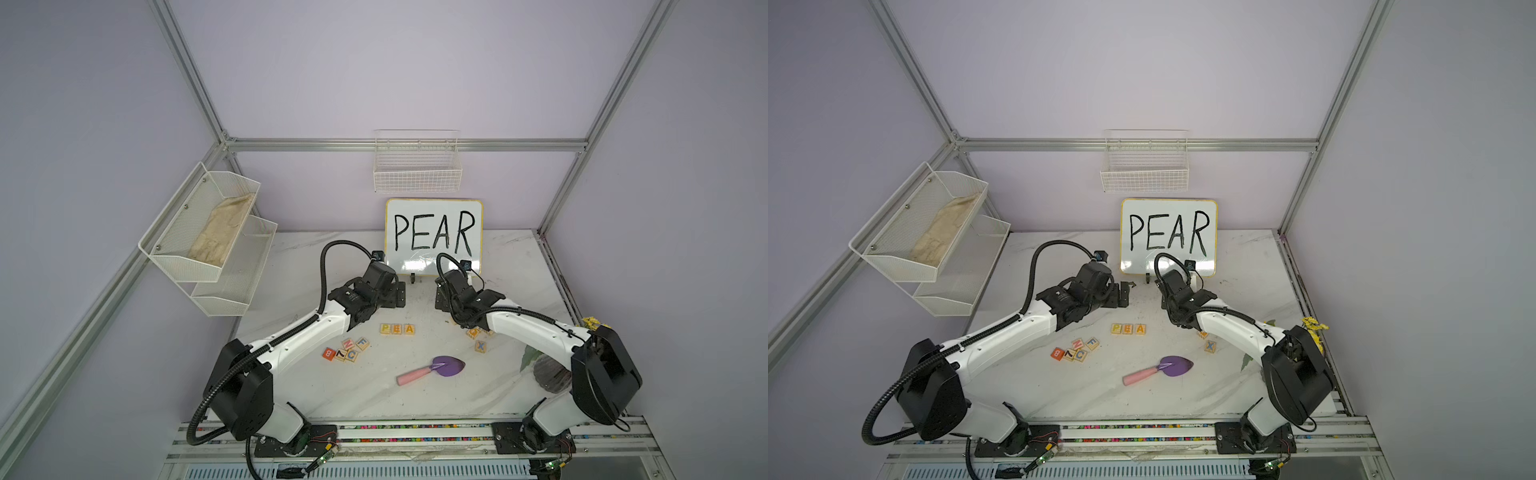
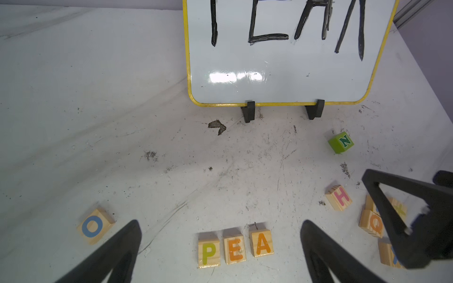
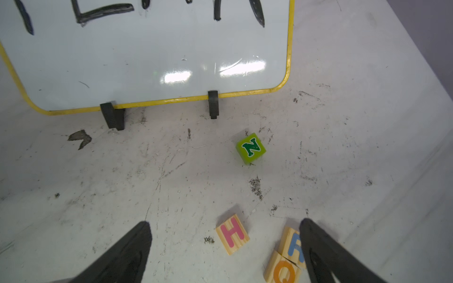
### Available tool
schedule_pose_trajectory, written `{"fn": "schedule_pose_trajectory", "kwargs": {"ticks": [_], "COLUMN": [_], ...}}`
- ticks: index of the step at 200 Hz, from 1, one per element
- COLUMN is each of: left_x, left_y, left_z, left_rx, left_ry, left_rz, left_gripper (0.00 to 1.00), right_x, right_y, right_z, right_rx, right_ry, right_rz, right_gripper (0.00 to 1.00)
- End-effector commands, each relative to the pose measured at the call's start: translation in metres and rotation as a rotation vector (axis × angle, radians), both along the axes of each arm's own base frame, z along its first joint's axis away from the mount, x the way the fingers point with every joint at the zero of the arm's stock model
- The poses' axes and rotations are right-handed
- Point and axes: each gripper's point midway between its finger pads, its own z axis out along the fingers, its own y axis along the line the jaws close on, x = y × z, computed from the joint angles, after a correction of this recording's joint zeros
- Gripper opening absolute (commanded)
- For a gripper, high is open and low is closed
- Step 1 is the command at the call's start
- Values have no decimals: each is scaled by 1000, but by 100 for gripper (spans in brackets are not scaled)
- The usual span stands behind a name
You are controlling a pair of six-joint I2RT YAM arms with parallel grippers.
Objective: Spell the uppercase word “pear” with letter blocks
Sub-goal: Pick up the letter block from the center of the board.
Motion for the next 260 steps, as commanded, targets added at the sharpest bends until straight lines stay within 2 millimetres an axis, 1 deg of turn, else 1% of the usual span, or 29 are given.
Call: {"fn": "schedule_pose_trajectory", "kwargs": {"ticks": [1,10,12,14,44,57,87,103,135,175,199,222,224,227,260], "left_x": [0,-2,-4,-5,-8,-8,-9,-9,-10,-9,-10,-11,-10,-10,-10], "left_y": [0,-1,1,1,0,0,-1,0,-1,-2,-9,-16,-18,-19,-25], "left_z": [2,-3,7,8,1,2,2,1,0,-3,-6,-4,-13,-16,-21], "left_rx": [-35,-34,-49,-53,-52,-53,-51,-46,-42,-37,-49,-72,-61,-60,-64], "left_ry": [-44,-31,-49,-51,-35,-38,-45,-44,-45,-38,-27,-26,-6,2,31], "left_rz": [-28,-38,-39,-41,-60,-63,-73,-77,-81,-88,-121,-158,-160,-164,-185], "left_gripper": [100,100,100,100,100,100,100,100,100,100,100,100,100,100,100], "right_x": [-9,-9,-10,-10,-14,-16,-22,-24,-28,-31,-35,-39,-39,-39,-44], "right_y": [-26,-31,-32,-33,-51,-54,-64,-69,-72,-71,-72,-74,-75,-75,-78], "right_z": [-23,-26,-27,-27,-41,-48,-65,-69,-80,-84,-88,-89,-89,-89,-90], "right_rx": [65,72,71,70,68,85,105,92,76,83,87,77,75,76,74], "right_ry": [101,106,107,106,138,163,214,222,259,270,283,293,293,294,294], "right_rz": [-165,-187,-191,-195,-271,-295,-368,-386,-394,-403,-411,-417,-418,-419,-428], "right_gripper": [95,94,93,93,89,84,79,77,74,70,68,67,67,67,67]}}
